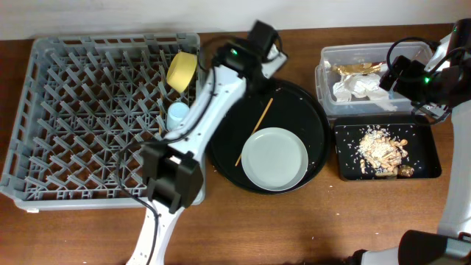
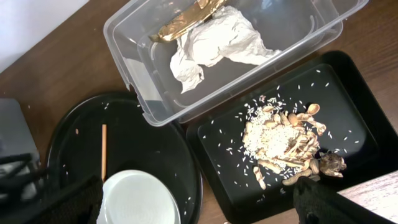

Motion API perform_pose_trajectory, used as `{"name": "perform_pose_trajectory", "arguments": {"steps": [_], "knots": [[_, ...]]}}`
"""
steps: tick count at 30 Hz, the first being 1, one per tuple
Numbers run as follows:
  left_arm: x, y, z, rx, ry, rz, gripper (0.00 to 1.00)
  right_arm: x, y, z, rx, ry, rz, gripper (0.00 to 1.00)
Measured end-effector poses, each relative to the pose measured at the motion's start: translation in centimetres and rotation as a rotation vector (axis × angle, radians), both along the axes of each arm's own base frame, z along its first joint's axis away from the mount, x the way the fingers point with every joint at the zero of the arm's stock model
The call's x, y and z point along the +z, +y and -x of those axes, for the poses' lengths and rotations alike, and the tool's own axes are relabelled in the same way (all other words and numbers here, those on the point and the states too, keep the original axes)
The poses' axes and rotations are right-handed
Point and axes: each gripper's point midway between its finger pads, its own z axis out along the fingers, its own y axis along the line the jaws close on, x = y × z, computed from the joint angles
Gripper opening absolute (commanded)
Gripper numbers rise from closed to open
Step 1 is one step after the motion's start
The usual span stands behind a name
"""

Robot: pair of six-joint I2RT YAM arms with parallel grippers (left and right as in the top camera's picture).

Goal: Sort waste into correct bins and load items into the dishwasher rack
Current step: 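Reach the left gripper back and grasp the second chopstick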

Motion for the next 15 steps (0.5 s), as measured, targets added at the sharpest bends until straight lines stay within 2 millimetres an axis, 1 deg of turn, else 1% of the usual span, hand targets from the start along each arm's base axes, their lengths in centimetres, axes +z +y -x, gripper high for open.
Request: {"name": "perform_pose_trajectory", "arguments": {"steps": [2, 3, 4, 7, 8, 10, 12, 14, 15], "knots": [[-2.5, -0.9, 0.3, -0.019, 0.001, -0.006, 0.58, 0.0, 0.0, 0.0, 0.0, -0.001, 0.0, 0.98], [-3.5, -1.0, 0.7, -0.025, 0.014, -0.016, 0.58, 0.0, 0.0, 0.0, 0.0, 0.0, 0.0, 0.99], [-4.0, -1.2, 0.6, -0.028, 0.008, -0.013, 0.57, 0.0, 0.0, 0.0, 0.0, 0.0, 0.0, 0.98], [-3.9, -1.4, 0.2, -0.025, -0.012, -0.004, 0.56, 0.0, 0.0, 0.0, 0.0, 0.0, 0.0, 0.98], [-4.0, -1.4, 0.2, -0.025, -0.012, -0.004, 0.53, 0.0, 0.0, 0.0, 0.0, 0.0, 0.0, 0.99], [-4.2, -1.4, 0.2, -0.025, -0.009, -0.007, 0.5, 0.0, 0.0, 0.0, 0.0, 0.0, 0.0, 0.99], [-5.8, -1.2, 0.3, -0.024, 0.017, -0.027, 0.5, 0.0, 0.0, 0.0, 0.0, 0.002, -0.001, 0.98], [-8.2, -1.0, 0.7, -0.024, 0.058, -0.053, 0.48, -0.1, 0.0, 0.1, 0.0, 0.004, -0.001, 0.99], [-9.0, -0.9, 0.8, -0.024, 0.07, -0.062, 0.43, -0.1, 0.0, 0.1, -0.001, 0.004, -0.001, 0.98]]}}
